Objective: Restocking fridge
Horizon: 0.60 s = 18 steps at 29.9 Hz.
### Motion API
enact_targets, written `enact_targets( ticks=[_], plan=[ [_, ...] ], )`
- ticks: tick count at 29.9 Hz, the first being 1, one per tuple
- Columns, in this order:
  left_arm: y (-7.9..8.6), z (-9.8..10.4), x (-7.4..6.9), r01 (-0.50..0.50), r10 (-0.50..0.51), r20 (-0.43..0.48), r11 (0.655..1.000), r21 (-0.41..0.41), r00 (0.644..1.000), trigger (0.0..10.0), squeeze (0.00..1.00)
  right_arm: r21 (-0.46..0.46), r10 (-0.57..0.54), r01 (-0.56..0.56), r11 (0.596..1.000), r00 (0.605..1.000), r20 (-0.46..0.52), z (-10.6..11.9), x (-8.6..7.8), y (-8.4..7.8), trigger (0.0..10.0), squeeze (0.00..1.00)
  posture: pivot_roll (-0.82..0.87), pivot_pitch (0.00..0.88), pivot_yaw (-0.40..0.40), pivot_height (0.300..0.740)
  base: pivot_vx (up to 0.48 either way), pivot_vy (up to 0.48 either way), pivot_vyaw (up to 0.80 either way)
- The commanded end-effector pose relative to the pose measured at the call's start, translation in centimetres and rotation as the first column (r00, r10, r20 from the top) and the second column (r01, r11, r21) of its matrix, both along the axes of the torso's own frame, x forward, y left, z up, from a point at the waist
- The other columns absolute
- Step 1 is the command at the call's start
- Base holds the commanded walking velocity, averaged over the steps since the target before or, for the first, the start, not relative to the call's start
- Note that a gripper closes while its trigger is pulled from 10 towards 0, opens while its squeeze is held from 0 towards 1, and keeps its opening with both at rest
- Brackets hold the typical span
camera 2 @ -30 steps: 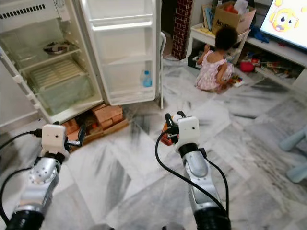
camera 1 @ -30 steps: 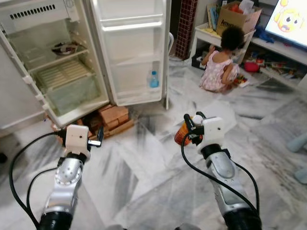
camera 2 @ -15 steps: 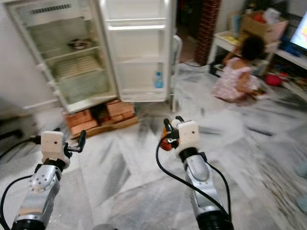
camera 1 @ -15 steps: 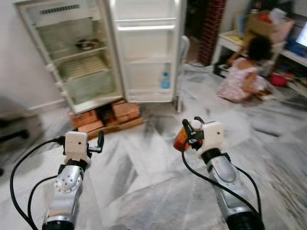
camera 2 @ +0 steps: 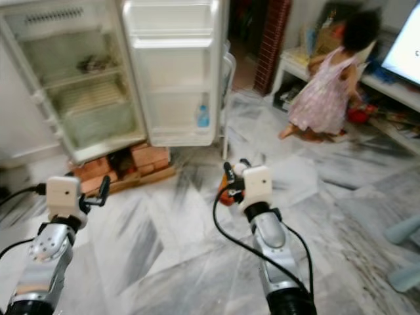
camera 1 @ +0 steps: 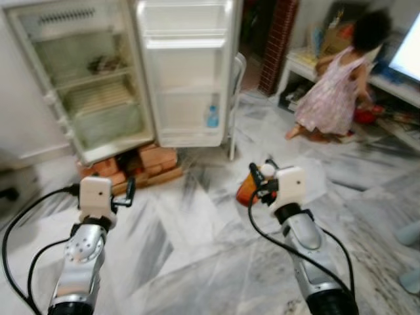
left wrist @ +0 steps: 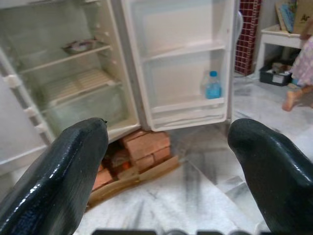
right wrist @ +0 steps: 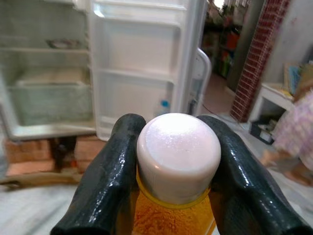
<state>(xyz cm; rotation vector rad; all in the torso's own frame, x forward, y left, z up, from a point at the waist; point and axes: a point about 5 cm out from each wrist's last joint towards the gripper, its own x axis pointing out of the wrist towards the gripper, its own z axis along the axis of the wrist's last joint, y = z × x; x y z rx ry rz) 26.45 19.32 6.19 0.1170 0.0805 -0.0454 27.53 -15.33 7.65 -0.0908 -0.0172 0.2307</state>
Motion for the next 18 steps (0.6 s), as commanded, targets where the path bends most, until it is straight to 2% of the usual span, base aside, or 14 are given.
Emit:
enact_targets(
  ticks=[1,2,7,13,15,16,18],
  plan=[
    [1.1,0.5,0.0,-0.026,0.026,0.008,0.999,0.022,1.0,10.0,0.0,0.007,0.07,-0.07,0.998,0.996,0.059,1.1,0.3,1.7,10.0,0.0,0.01,0.0,-0.004,0.74,0.39,0.0,0.0],
    [1.1,0.5,0.0,-0.026,0.026,0.008,0.999,0.022,1.0,10.0,0.0,0.007,0.07,-0.07,0.998,0.996,0.059,1.1,0.3,1.7,10.0,0.0,0.01,0.0,-0.004,0.74,0.39,0.0,0.0],
    [1.2,0.1,-0.2,-0.027,0.027,-0.008,0.999,0.03,1.0,10.0,0.0,0.0,0.086,-0.087,0.996,0.994,0.062,1.2,0.2,1.8,10.0,0.0,0.01,0.0,-0.006,0.74,0.392,0.0,0.73],
    [2.5,-0.4,-1.0,-0.017,0.02,-0.043,0.998,0.068,0.999,10.0,0.0,0.007,0.062,-0.062,0.998,0.997,0.04,0.8,0.1,1.2,10.0,0.0,0.01,0.0,-0.009,0.74,0.376,0.0,0.0],
    [3.5,-0.5,-1.2,0.008,-0.001,-0.073,0.996,0.091,0.997,10.0,0.0,0.002,0.041,-0.041,0.999,0.999,0.023,0.5,0.0,0.8,10.0,0.0,0.02,0.0,-0.014,0.74,0.307,0.0,0.0],
    [3.5,-0.5,-1.2,0.008,-0.001,-0.073,0.996,0.091,0.997,10.0,0.0,0.002,0.041,-0.041,0.999,0.999,0.023,0.5,0.0,0.8,10.0,0.0,0.02,0.0,-0.014,0.74,0.274,0.0,0.0],
    [4.6,0.0,-1.0,0.004,0.004,-0.071,0.994,0.106,0.997,10.0,0.0,-0.004,0.041,-0.041,0.999,0.999,0.02,0.3,-0.1,0.7,10.0,0.0,0.02,0.0,-0.012,0.74,0.274,0.0,0.0]
  ],
)
